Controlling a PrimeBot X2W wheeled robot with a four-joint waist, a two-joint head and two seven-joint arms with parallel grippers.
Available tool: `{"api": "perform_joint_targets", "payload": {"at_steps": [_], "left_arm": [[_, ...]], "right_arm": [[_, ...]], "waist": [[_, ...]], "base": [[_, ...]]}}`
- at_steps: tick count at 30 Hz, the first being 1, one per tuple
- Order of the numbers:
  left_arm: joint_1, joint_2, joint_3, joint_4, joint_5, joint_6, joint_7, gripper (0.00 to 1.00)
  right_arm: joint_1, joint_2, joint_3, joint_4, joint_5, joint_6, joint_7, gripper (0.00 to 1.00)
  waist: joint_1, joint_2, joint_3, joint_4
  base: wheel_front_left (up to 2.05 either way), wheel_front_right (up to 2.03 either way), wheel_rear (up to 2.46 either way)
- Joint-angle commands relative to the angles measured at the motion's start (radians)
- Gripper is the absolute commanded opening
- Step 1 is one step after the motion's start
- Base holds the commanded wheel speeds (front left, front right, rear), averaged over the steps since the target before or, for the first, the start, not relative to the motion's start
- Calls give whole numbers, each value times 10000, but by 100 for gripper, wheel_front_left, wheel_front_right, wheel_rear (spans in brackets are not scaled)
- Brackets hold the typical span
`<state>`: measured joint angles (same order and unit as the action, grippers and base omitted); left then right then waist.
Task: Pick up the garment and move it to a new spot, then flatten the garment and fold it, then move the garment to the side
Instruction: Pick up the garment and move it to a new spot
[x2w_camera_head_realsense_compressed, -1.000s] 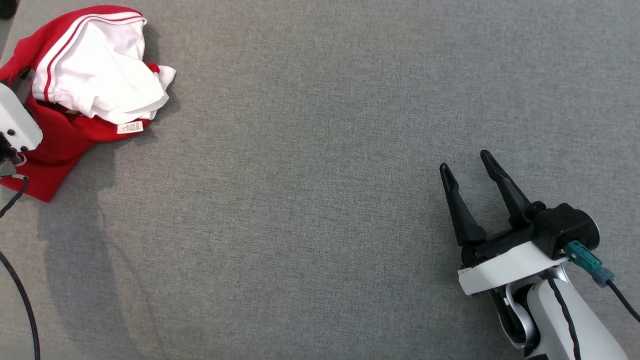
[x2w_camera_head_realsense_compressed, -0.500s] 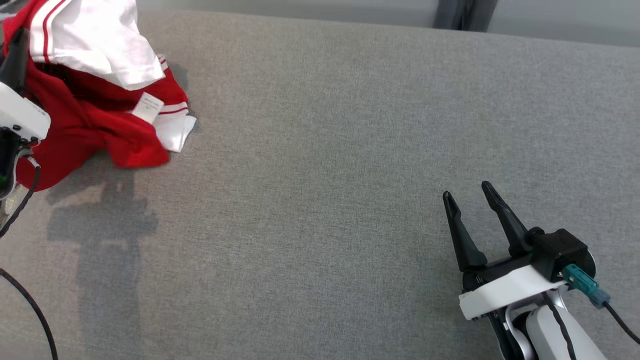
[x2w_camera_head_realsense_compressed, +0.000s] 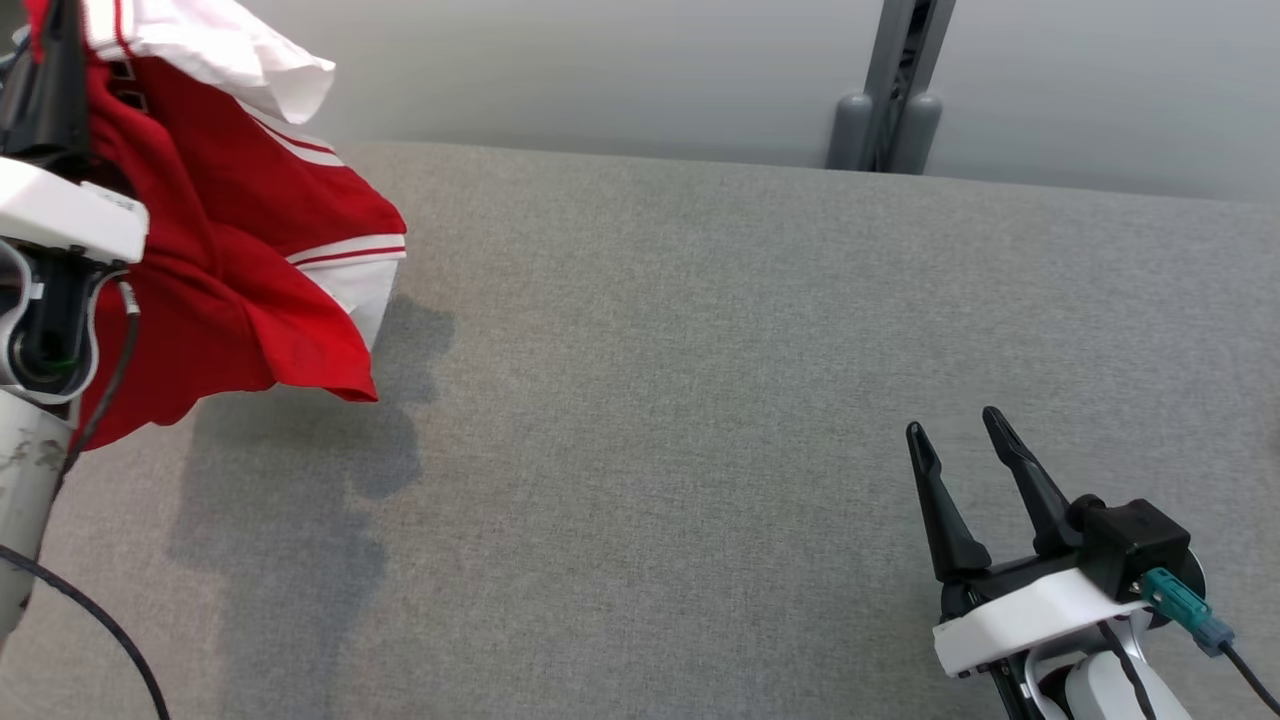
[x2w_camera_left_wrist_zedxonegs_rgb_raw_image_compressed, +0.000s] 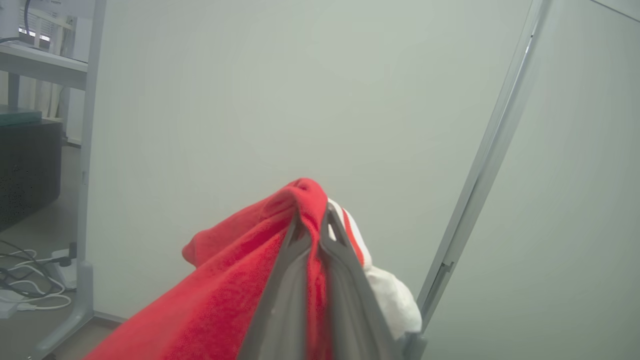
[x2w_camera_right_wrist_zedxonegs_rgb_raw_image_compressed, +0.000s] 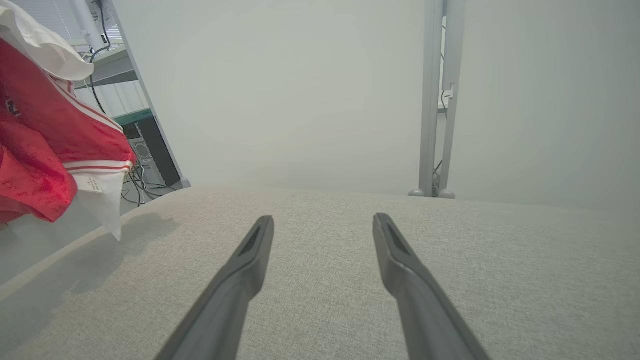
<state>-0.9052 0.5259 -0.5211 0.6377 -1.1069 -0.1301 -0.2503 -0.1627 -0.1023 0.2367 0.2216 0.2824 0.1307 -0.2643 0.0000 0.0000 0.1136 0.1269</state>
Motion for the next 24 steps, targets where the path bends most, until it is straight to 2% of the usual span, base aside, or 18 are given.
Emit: {"api": "perform_joint_targets", "payload": {"at_steps": [1,9,16,19,24], "left_arm": [[121,-54,77,-174,80,14,-86,0],[544,-682,56,-1623,317,205,-135,0],[860,-1272,-416,-2679,346,575,129,0],[958,-1476,-639,-2846,478,727,184,0],[1061,-2158,-1214,-2604,749,850,163,0]], "right_arm": [[113,-33,-54,-36,11,3,-1,100],[202,-25,-229,-149,-24,3,-1,100],[-35,68,-374,-315,-87,3,-1,100],[-114,107,-517,-386,-130,3,-1,100],[-264,159,-792,-580,-210,3,-3,100]], "waist": [[0,0,-135,-105],[0,0,-344,-466],[0,0,-181,-1177],[0,0,-32,-1565],[0,0,317,-2365]], "base": [[0,0,0],[0,0,0],[0,0,0],[0,0,0],[0,0,0]]}}
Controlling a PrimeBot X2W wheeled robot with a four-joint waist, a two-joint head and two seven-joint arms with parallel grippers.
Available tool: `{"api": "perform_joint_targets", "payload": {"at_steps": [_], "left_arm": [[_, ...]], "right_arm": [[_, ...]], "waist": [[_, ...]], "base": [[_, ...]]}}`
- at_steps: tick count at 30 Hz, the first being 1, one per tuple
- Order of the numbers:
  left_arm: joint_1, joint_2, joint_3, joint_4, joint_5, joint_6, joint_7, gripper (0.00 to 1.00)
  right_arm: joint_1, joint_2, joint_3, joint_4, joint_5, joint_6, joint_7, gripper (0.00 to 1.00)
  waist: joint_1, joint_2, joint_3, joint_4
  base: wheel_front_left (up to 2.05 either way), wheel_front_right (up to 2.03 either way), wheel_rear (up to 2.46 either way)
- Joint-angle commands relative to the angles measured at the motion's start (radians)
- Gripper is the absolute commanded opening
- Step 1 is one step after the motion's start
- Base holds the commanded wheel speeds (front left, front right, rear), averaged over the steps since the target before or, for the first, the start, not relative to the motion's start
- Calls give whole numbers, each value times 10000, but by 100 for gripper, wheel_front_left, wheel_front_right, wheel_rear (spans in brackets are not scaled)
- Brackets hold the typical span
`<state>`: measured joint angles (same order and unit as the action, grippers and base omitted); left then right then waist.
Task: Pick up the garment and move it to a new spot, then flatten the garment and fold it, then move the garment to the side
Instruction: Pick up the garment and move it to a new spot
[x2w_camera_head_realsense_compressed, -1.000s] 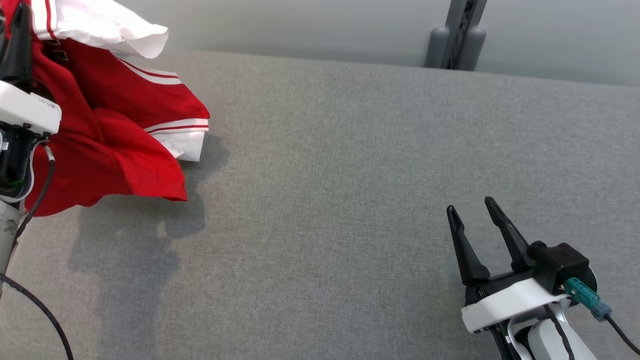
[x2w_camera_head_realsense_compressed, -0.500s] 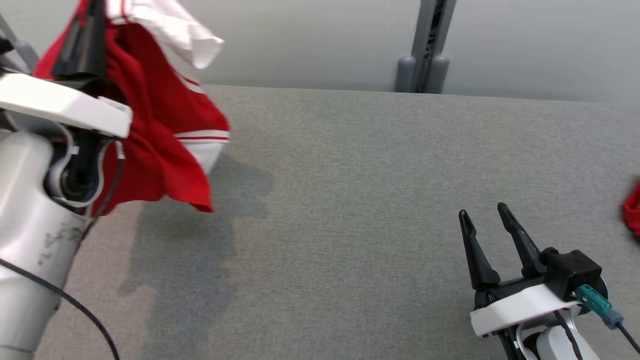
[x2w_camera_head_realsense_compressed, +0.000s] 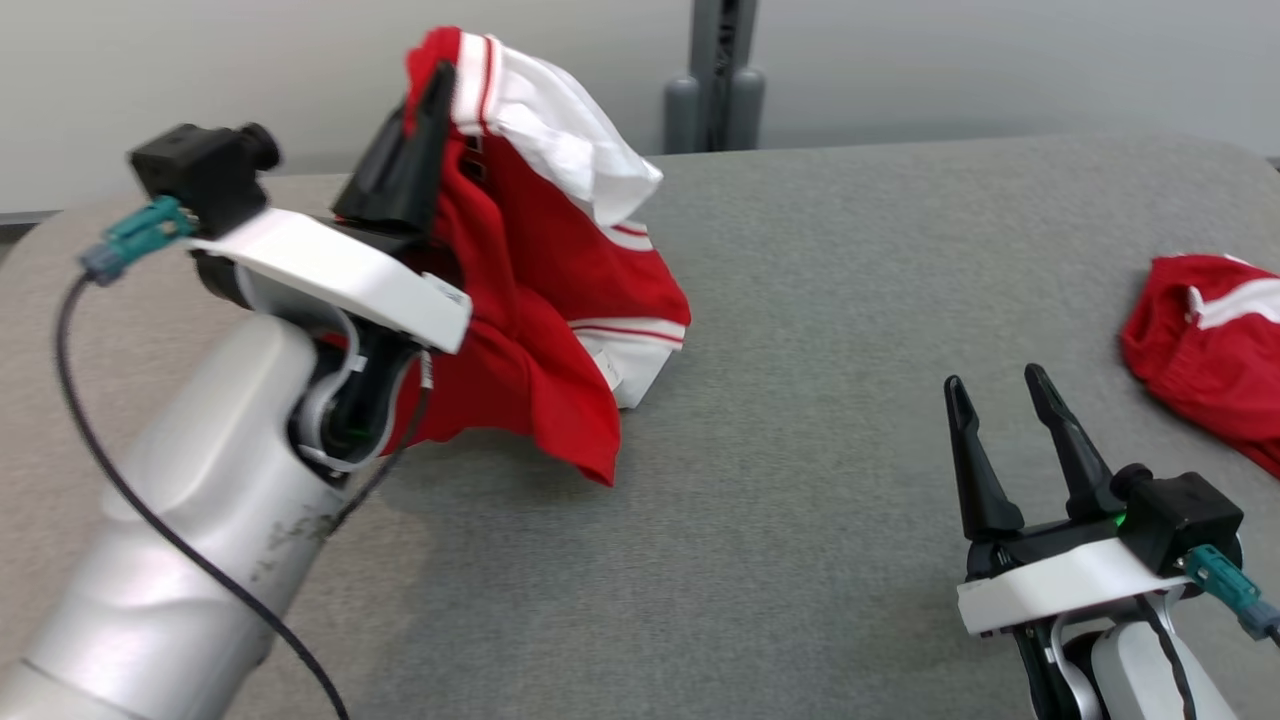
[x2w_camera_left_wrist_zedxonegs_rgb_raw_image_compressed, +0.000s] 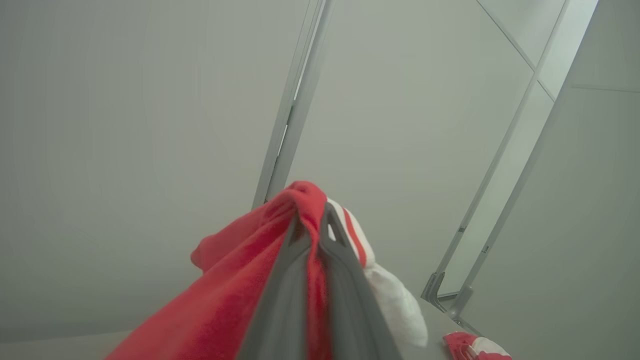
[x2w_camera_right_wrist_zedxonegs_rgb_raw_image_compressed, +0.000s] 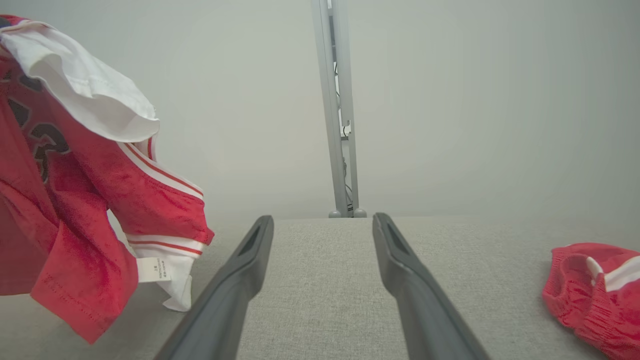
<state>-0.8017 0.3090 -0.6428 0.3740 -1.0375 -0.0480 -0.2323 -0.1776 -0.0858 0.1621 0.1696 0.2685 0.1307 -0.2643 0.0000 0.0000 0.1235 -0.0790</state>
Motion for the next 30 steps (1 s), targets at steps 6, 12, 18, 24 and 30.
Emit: {"api": "perform_joint_targets", "payload": {"at_steps": [6,12,18,24,30], "left_arm": [[0,-976,-414,803,124,-59,-108,0],[-284,-1836,-833,2064,392,-263,-203,0],[-494,-2253,-1327,3230,642,-546,-262,0],[-570,-2476,-2129,4330,702,-767,-207,100],[-690,-2540,-2478,4812,476,-838,-264,100]], "right_arm": [[-285,65,-185,-197,-135,3,-3,100],[-420,171,-175,-244,-109,3,-3,100],[-523,257,-137,-218,-46,3,-3,100],[-557,312,-191,-128,-1,3,-3,100],[-525,330,-332,-23,-60,3,-3,100]], "waist": [[0,0,644,-1133],[0,0,1093,-1918],[0,0,1395,-2407],[0,0,1525,-2611],[0,0,1397,-2379]], "base": [[0,0,0],[0,0,0],[0,0,0],[0,0,0],[0,0,0]]}}
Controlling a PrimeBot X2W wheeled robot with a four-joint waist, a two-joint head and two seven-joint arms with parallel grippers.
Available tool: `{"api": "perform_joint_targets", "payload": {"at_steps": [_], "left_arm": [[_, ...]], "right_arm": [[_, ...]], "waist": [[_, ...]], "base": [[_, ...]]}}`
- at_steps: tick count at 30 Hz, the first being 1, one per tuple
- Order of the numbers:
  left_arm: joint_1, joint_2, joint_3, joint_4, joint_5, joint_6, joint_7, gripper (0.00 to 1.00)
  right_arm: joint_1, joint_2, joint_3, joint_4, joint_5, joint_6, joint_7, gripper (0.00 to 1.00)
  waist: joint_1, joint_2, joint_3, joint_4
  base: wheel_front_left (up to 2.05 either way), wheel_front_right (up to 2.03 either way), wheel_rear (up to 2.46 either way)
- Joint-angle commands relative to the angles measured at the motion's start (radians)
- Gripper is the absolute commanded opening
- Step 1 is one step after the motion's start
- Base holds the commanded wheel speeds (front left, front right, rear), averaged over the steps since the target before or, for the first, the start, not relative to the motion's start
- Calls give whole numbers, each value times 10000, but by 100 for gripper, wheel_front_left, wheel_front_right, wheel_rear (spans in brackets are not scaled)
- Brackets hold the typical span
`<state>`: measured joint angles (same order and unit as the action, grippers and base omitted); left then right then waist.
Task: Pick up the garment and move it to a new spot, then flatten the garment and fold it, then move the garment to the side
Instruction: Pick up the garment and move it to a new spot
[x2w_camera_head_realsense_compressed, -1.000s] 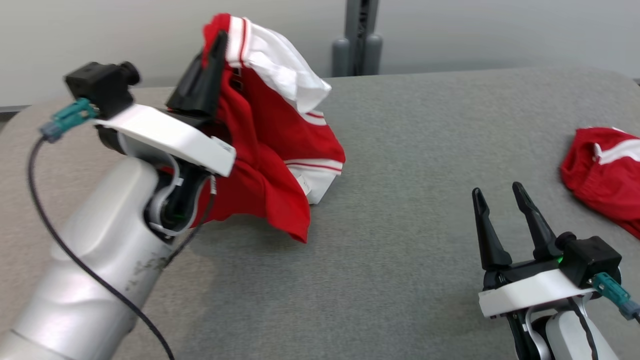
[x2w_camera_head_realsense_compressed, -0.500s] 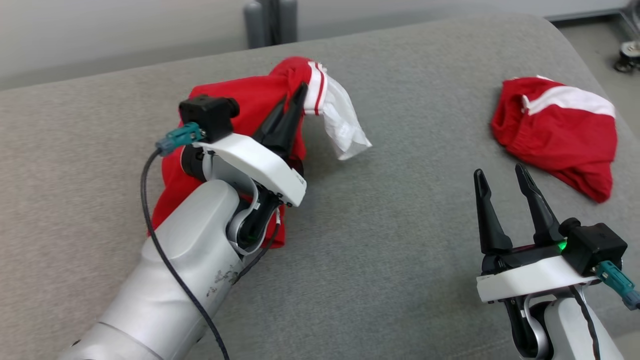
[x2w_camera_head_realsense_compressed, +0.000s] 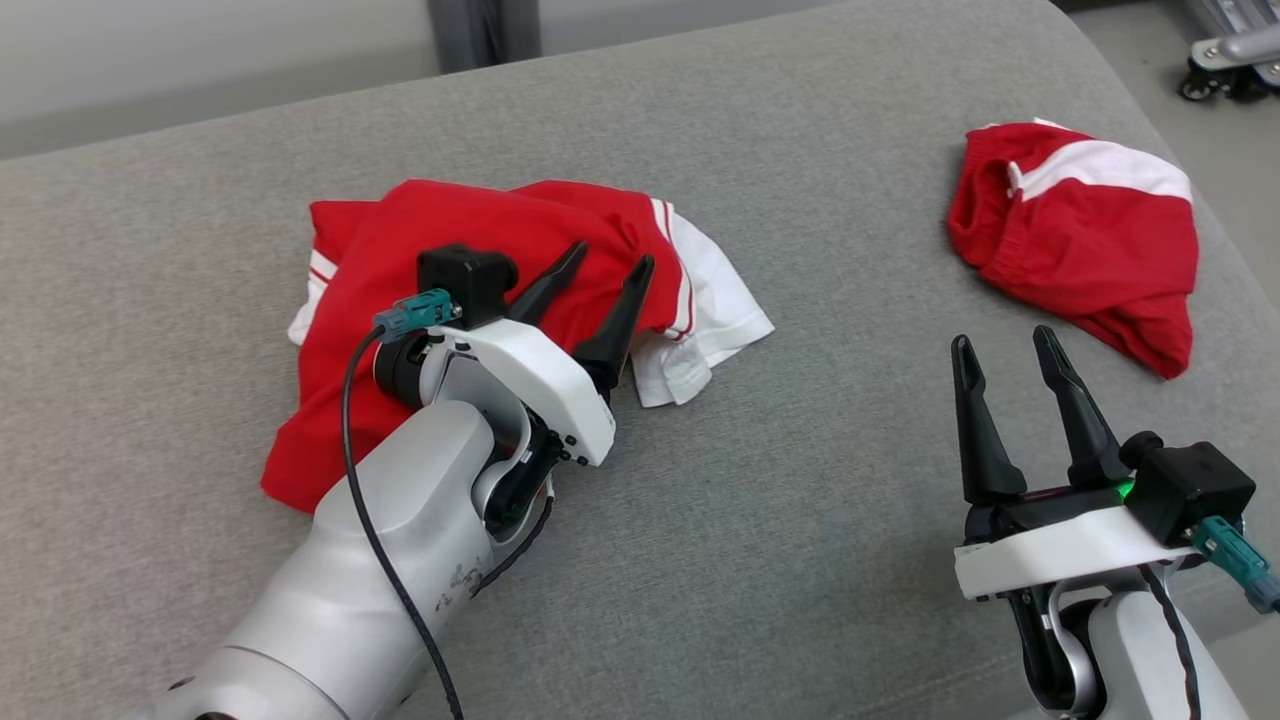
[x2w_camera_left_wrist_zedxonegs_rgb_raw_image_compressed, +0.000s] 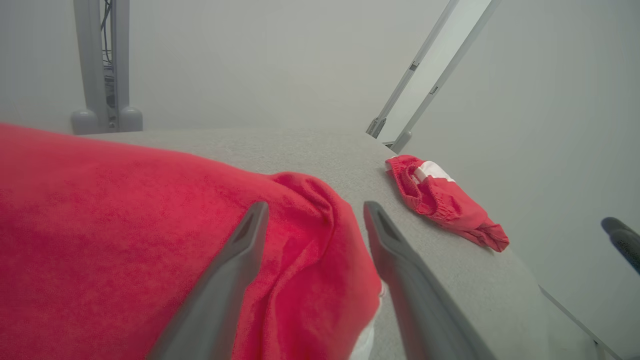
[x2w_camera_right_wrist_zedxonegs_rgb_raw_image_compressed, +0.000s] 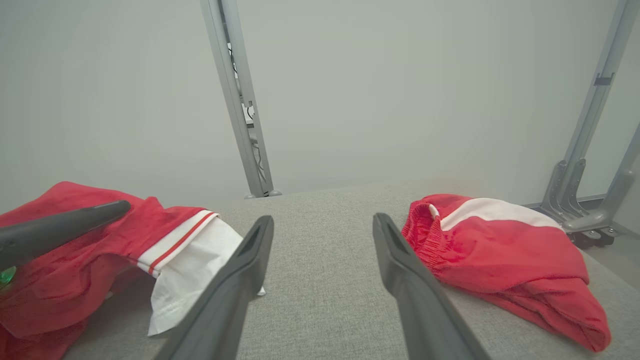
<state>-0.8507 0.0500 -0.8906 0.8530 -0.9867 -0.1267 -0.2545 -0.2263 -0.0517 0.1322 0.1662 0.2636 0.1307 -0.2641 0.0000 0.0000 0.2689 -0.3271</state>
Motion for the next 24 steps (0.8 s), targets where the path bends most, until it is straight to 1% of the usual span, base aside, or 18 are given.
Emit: {"api": "perform_joint_targets", "payload": {"at_steps": [1,5,9,12,17,20,22,23,24], "left_arm": [[-205,41,-3,1,-101,-56,-64,100],[-135,121,152,-296,-193,-60,-105,100],[225,492,945,-1009,333,-42,-107,100],[674,822,1769,-1669,1073,-43,-110,100],[1961,1126,3212,-2896,2544,21,-110,100],[2892,1158,4030,-3701,3448,56,-109,100],[3602,1044,4609,-4229,3933,52,-110,100],[3602,1044,4609,-4229,3933,52,-110,100],[4227,903,5130,-4677,4393,42,-112,100]], "right_arm": [[-32,-14,-52,33,-27,3,-5,100],[2,-14,-122,75,-88,3,-5,100],[115,-44,-243,75,-141,3,-5,100],[197,-129,-295,70,-176,3,-5,100],[361,-274,-313,62,-206,3,-4,100],[488,-356,-358,41,-206,3,-3,100],[548,-403,-352,25,-214,3,-4,100],[548,-403,-352,25,-214,3,-4,100],[592,-441,-345,8,-227,3,-4,100]], "waist": [[0,0,-98,182],[0,0,-324,577],[0,0,-629,1094],[0,0,-871,1460],[0,0,-1217,1995],[0,0,-1375,2268],[0,0,-1467,2417],[0,0,-1467,2417],[0,0,-1558,2548]], "base": [[0,0,0],[0,0,0],[0,0,0],[0,0,0],[0,0,0],[0,0,0],[0,0,0],[0,0,0],[0,0,0]]}}
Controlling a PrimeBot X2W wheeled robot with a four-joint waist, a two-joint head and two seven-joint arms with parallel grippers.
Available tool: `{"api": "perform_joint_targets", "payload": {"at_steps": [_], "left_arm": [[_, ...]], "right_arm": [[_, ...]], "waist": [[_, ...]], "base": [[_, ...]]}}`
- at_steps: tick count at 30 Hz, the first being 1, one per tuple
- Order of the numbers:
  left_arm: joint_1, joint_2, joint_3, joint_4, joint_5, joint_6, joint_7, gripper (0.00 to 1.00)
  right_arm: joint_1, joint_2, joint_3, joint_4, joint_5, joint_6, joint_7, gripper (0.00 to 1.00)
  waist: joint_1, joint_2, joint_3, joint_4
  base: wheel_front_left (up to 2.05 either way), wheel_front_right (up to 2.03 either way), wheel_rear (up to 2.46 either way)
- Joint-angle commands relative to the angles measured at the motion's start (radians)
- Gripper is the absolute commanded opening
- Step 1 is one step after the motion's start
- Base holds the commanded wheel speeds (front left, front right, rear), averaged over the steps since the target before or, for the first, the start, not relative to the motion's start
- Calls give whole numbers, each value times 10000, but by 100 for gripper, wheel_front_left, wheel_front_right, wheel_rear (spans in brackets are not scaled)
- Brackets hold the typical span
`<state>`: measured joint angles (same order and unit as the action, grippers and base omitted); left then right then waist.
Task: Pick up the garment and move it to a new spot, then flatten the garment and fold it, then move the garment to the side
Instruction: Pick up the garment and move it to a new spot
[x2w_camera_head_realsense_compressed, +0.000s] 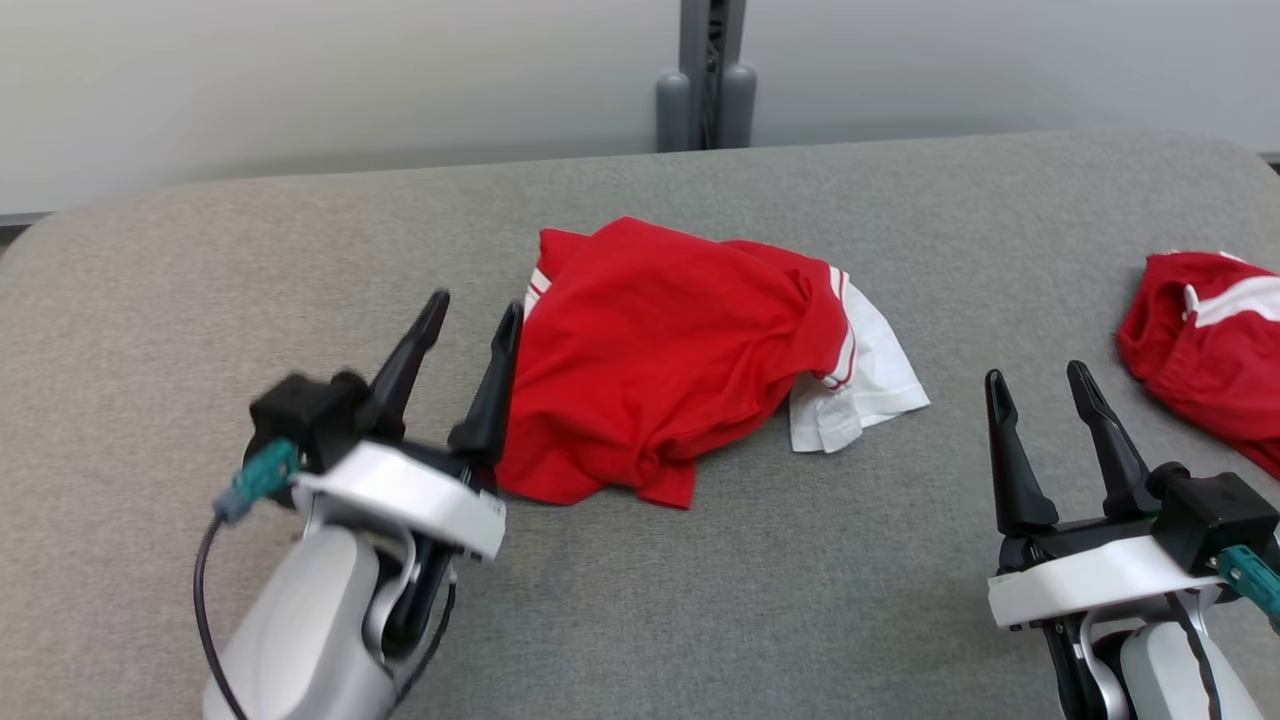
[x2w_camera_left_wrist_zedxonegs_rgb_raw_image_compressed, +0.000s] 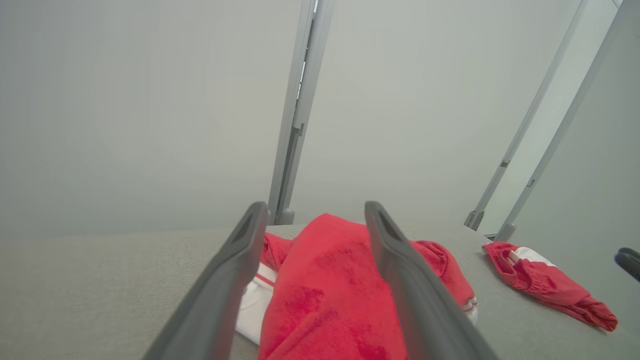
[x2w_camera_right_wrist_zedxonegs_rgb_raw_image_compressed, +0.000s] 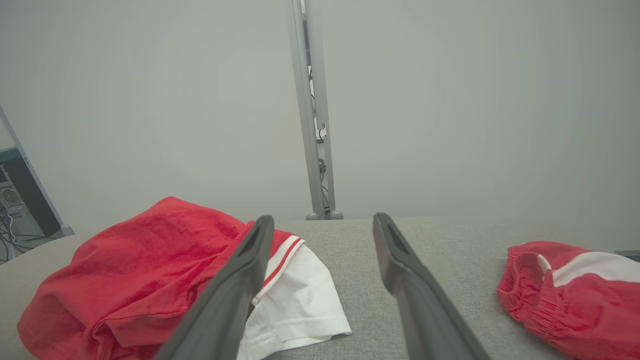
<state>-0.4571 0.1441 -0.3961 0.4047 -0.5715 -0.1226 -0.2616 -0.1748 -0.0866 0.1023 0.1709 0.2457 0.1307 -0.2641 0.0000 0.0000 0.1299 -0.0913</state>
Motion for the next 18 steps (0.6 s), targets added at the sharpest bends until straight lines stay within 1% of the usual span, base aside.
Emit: {"api": "perform_joint_targets", "payload": {"at_steps": [1,4,5,6,9,13,18], "left_arm": [[625,-113,418,-392,480,-8,-39,100],[1598,-438,1212,-914,909,-36,-41,100],[1598,-438,1212,-914,909,-36,-41,100],[2224,-660,1682,-1248,1157,-56,-41,100],[2934,-836,1856,-1646,1667,-72,-41,100],[3399,-891,2009,-1756,1714,-89,-42,100],[3576,-905,1756,-1844,1397,-86,-42,100]], "right_arm": [[120,-108,-44,-43,-40,3,-4,100],[231,-154,-43,-7,-14,3,-4,100],[231,-154,-43,-7,-14,3,-4,100],[267,-172,-38,7,-3,3,-3,100],[395,-188,-22,32,23,3,-4,100],[445,-226,22,83,50,3,-4,100],[474,-272,43,154,94,3,-4,100]], "waist": [[0,0,-213,244],[0,0,-354,362],[0,0,-354,362],[0,0,-428,410],[0,0,-506,481],[0,0,-561,538],[0,0,-598,575]], "base": [[0,0,0],[0,0,0],[0,0,0],[0,0,0],[0,0,0],[0,0,0],[0,0,0]]}}
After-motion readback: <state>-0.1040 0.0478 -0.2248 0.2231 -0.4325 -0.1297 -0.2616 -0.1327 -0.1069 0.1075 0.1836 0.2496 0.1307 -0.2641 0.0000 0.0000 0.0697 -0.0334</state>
